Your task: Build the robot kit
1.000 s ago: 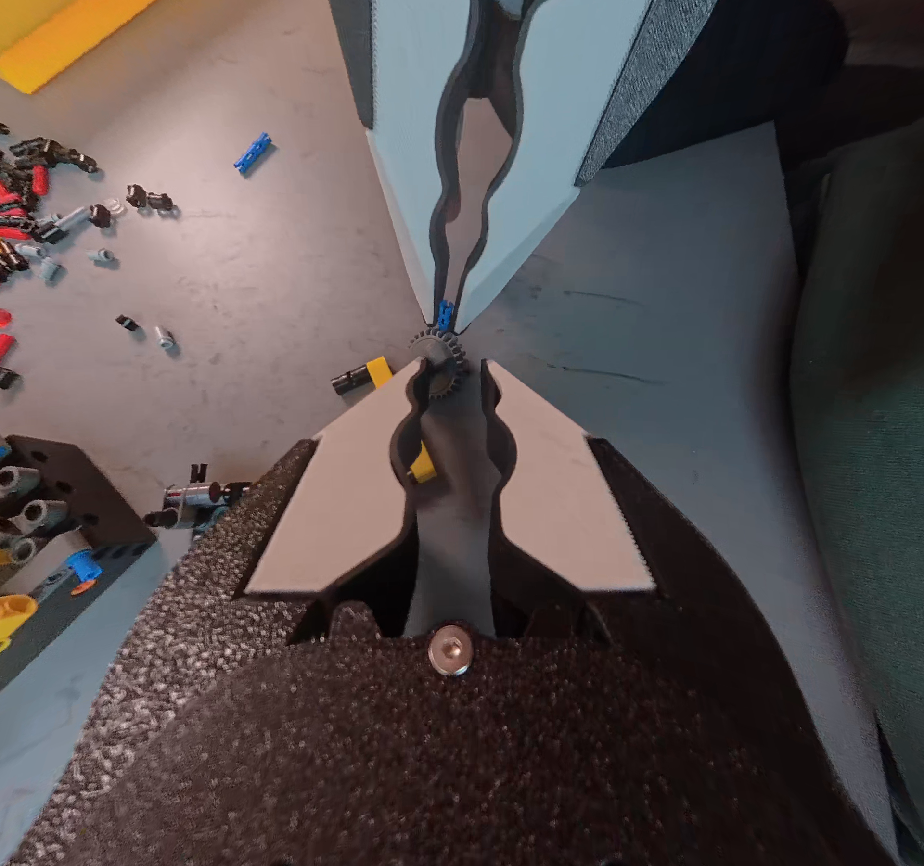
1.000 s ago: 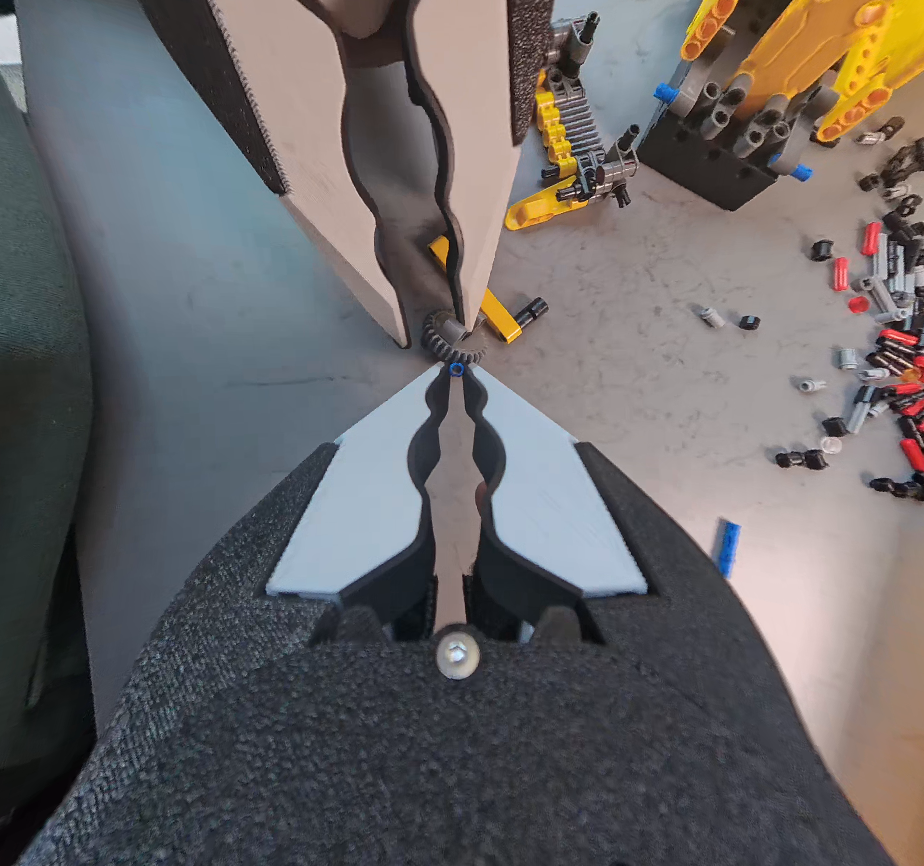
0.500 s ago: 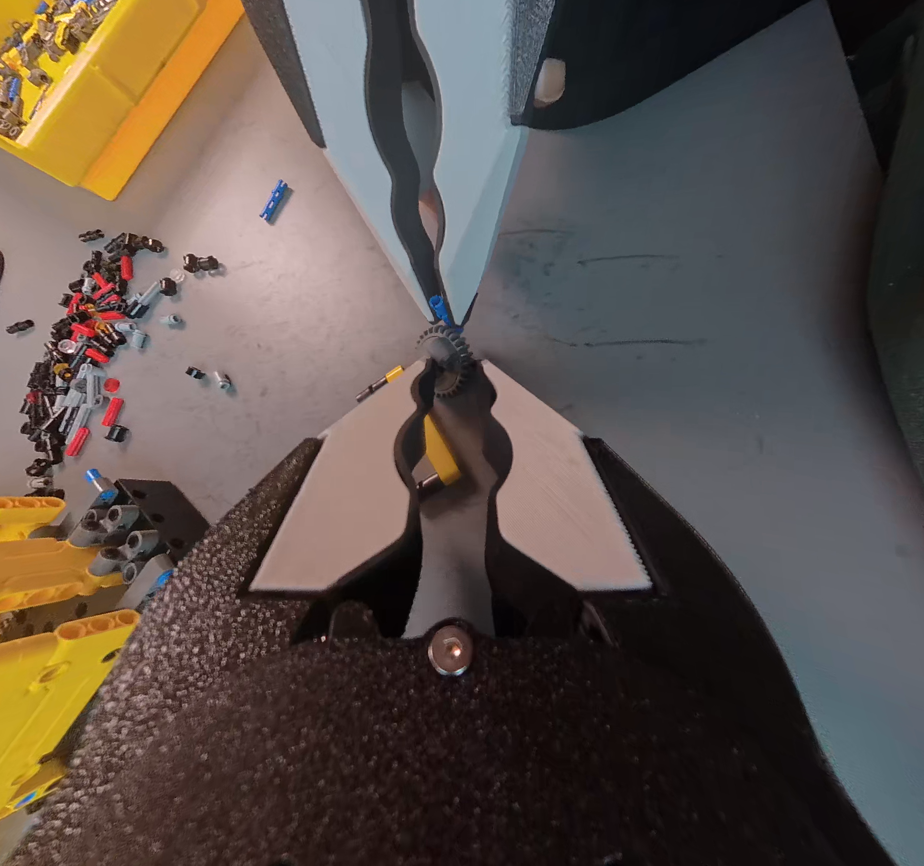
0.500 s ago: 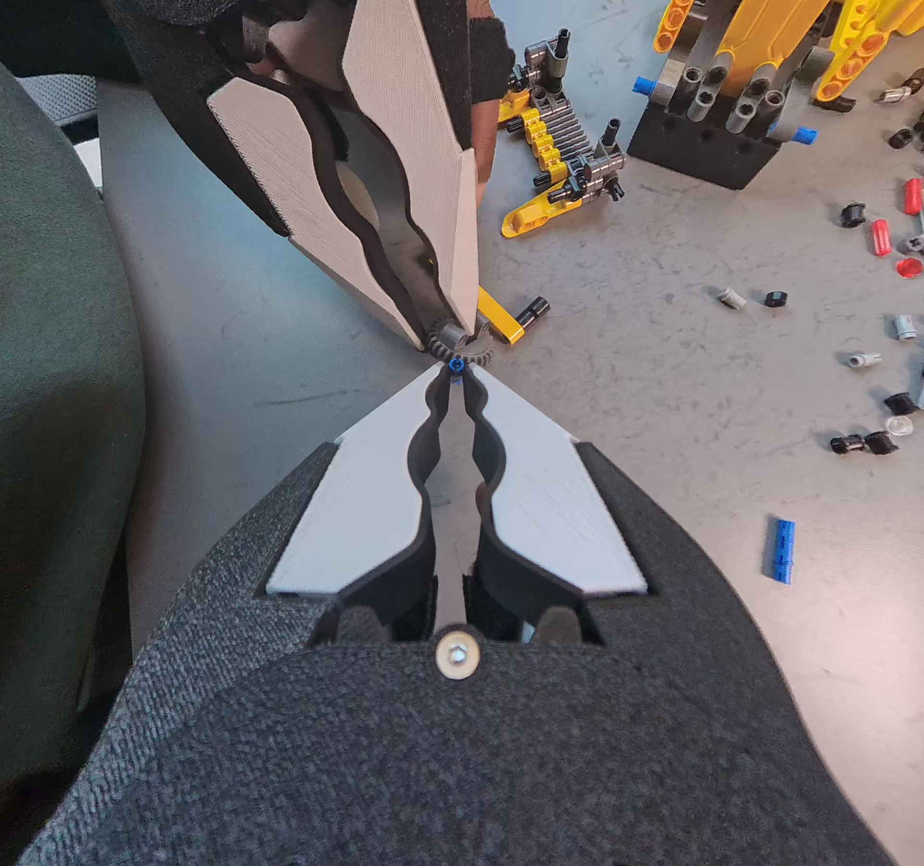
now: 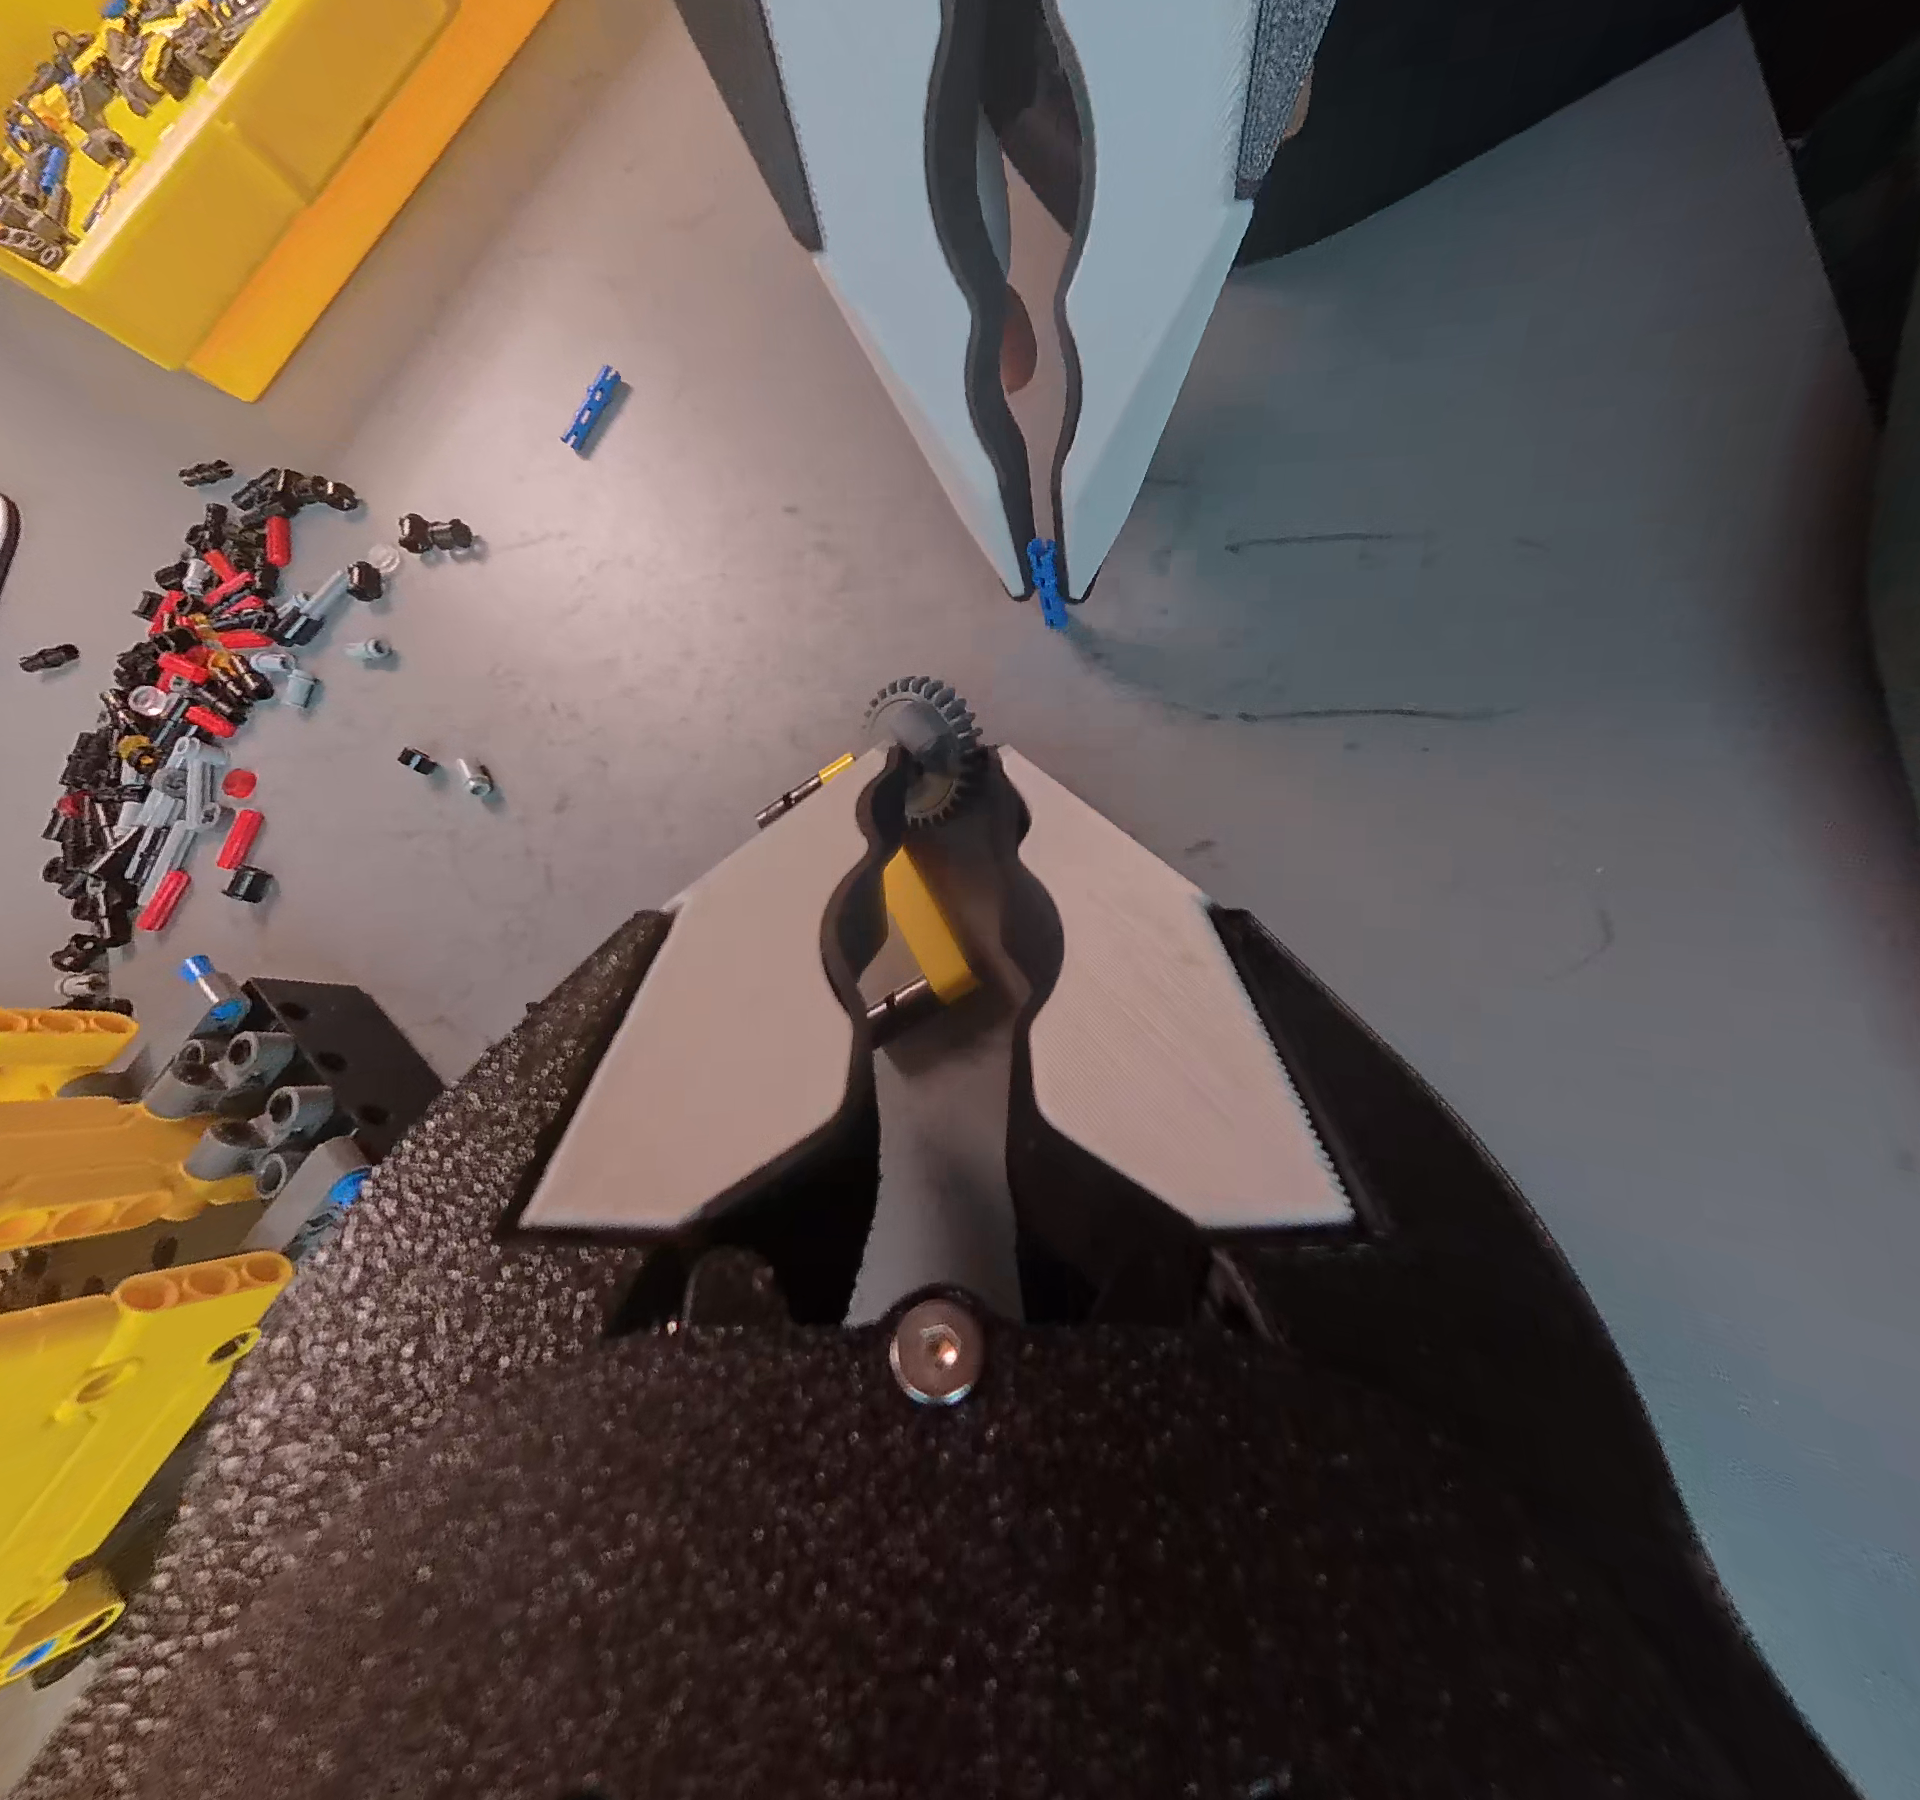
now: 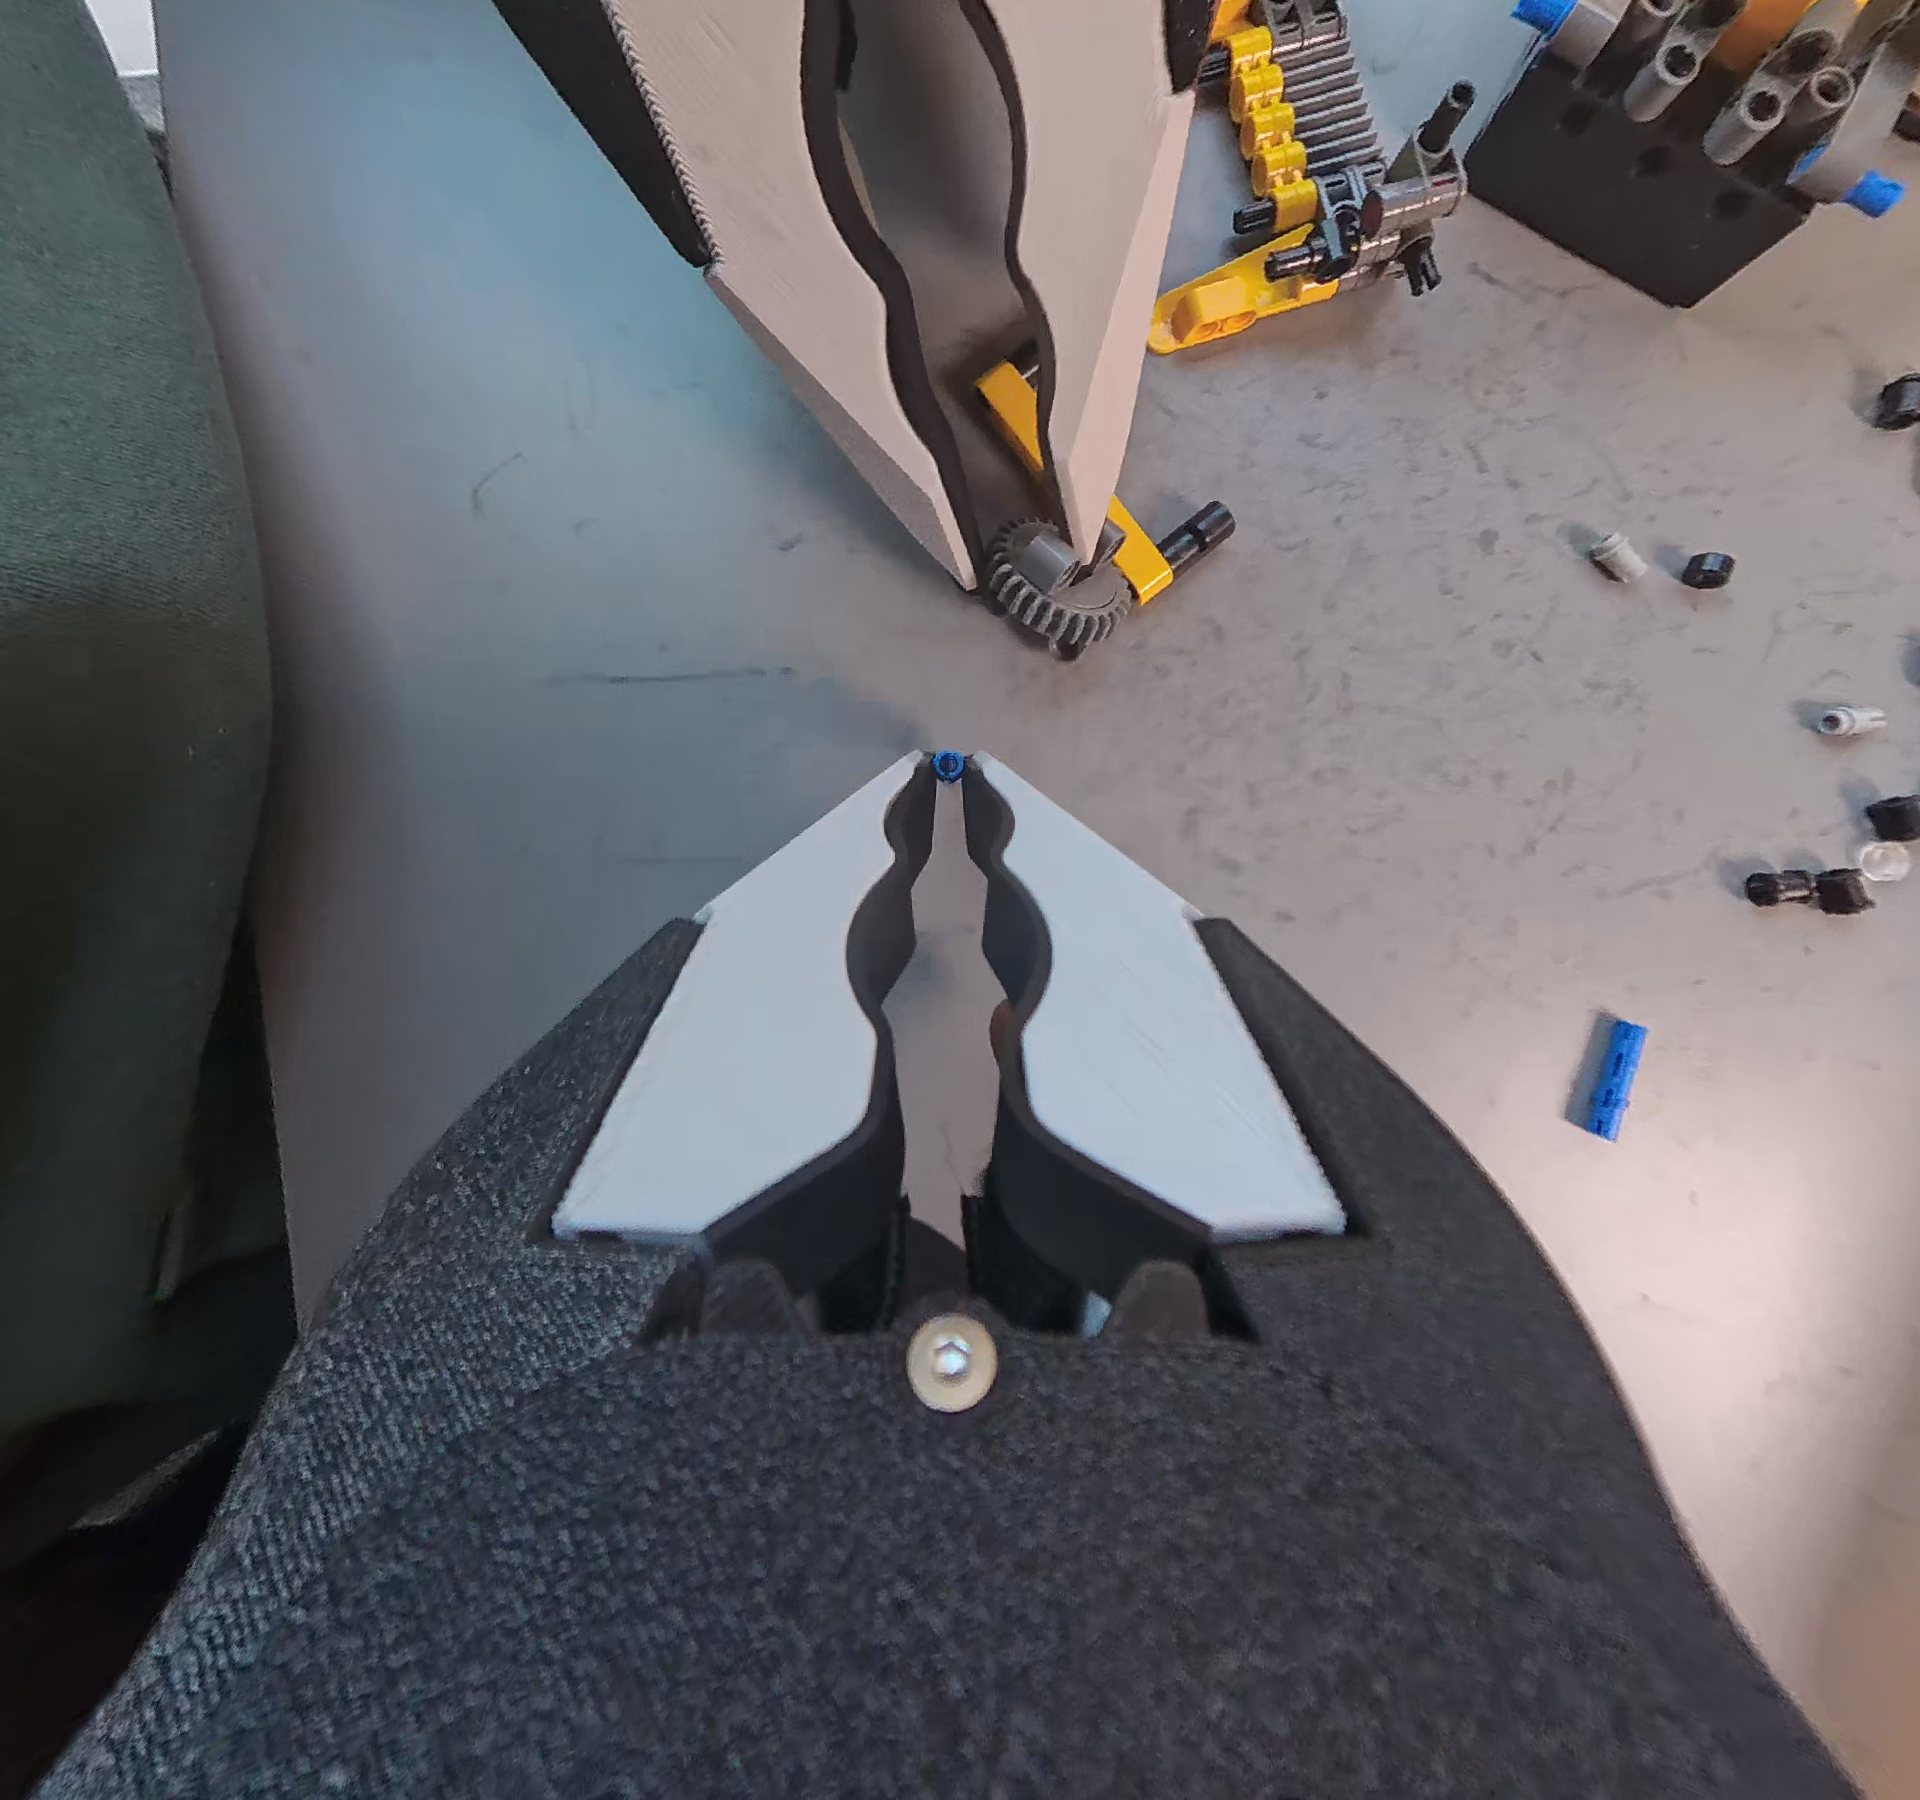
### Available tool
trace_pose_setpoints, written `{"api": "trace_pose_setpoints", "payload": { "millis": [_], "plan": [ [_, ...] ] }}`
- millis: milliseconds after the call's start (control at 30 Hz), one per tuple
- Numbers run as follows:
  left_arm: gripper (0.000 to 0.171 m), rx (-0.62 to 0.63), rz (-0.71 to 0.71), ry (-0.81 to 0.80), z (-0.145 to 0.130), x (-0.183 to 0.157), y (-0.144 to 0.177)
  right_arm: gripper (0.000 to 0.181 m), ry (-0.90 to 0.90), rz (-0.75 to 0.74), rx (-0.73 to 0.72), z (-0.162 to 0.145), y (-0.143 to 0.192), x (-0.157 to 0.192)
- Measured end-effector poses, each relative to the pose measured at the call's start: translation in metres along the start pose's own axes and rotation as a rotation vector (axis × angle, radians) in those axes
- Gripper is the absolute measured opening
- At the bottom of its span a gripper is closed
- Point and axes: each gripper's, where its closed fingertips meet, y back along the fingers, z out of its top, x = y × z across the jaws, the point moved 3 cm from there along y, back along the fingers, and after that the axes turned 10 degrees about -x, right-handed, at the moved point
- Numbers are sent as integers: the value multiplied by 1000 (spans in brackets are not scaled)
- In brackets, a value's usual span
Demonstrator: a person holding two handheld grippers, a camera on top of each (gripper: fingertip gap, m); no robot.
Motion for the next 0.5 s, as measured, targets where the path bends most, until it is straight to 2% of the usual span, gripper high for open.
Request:
{"api": "trace_pose_setpoints", "payload": {
  "millis": [100, 167, 233, 367, 433, 500],
  "plan": [
    [15, 0, -1, 5, 0, 0, 1, 4, 0, -5, 12, -2, 3, 0],
    [21, -9, -21, 24, 1, -2, 3, 4, -8, -36, -16, -1, 4, -3],
    [24, -46, -25, 64, 5, 0, 6, 4, -65, -48, -132, 11, 6, -6],
    [25, -187, 14, 125, 24, 10, 16, 4, -214, -23, -458, 49, 24, -10],
    [23, -253, 49, 108, 36, 13, 21, 4, -269, -15, -569, 60, 31, -12],
    [19, -299, 73, 76, 45, 13, 26, 4, -297, -3, -623, 66, 33, -11]
  ]
}}
